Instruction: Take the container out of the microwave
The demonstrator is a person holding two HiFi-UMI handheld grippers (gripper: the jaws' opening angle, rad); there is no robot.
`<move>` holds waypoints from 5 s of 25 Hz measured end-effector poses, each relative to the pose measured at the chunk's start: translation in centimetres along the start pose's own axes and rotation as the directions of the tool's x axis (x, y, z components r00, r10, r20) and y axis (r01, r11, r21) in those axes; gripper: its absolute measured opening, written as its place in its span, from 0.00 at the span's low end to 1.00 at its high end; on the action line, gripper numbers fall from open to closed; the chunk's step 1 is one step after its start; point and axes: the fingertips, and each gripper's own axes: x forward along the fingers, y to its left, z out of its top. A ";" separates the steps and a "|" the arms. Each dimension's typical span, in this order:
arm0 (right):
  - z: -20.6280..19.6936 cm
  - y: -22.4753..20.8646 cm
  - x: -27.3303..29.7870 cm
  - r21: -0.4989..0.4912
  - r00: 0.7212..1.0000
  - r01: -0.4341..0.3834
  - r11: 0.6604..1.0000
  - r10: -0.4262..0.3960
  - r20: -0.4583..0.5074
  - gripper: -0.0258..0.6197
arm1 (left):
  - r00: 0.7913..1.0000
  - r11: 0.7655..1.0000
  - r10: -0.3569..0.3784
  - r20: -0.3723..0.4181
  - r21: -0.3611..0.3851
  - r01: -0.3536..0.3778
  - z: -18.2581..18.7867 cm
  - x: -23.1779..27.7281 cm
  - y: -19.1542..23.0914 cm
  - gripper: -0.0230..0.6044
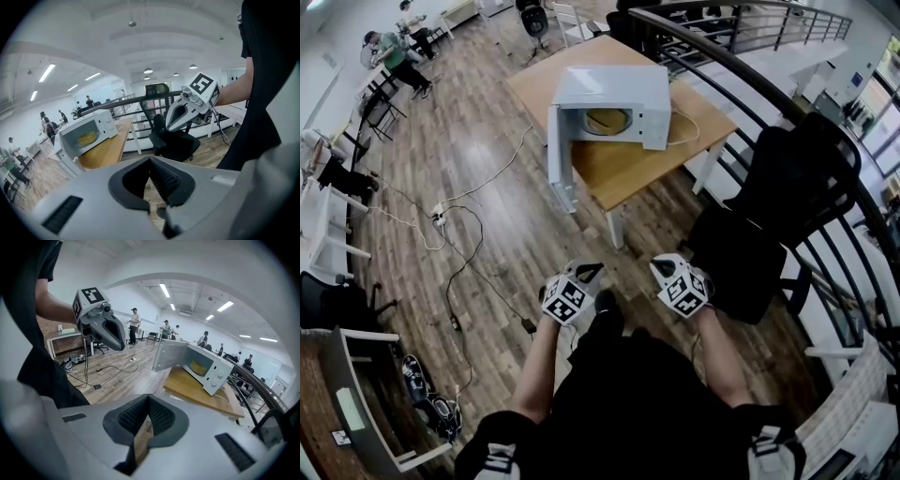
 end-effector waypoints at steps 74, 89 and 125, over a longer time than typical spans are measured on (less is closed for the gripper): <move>12.6 -18.0 25.1 -0.068 0.994 -0.025 0.997 0.017 -0.112 0.04 | 0.999 0.996 0.035 0.018 -0.080 -0.034 -5.4 5.5 29.6 0.04; 14.2 -29.1 31.2 -0.076 0.994 -0.075 0.994 0.069 -0.085 0.04 | 0.970 0.949 0.224 -0.098 -0.205 -0.240 -5.7 6.1 36.9 0.04; 13.9 -40.2 45.8 -0.142 0.987 -0.103 0.984 0.084 -0.135 0.16 | 0.906 0.838 0.370 -0.206 -0.346 -0.422 -7.7 8.5 40.0 0.04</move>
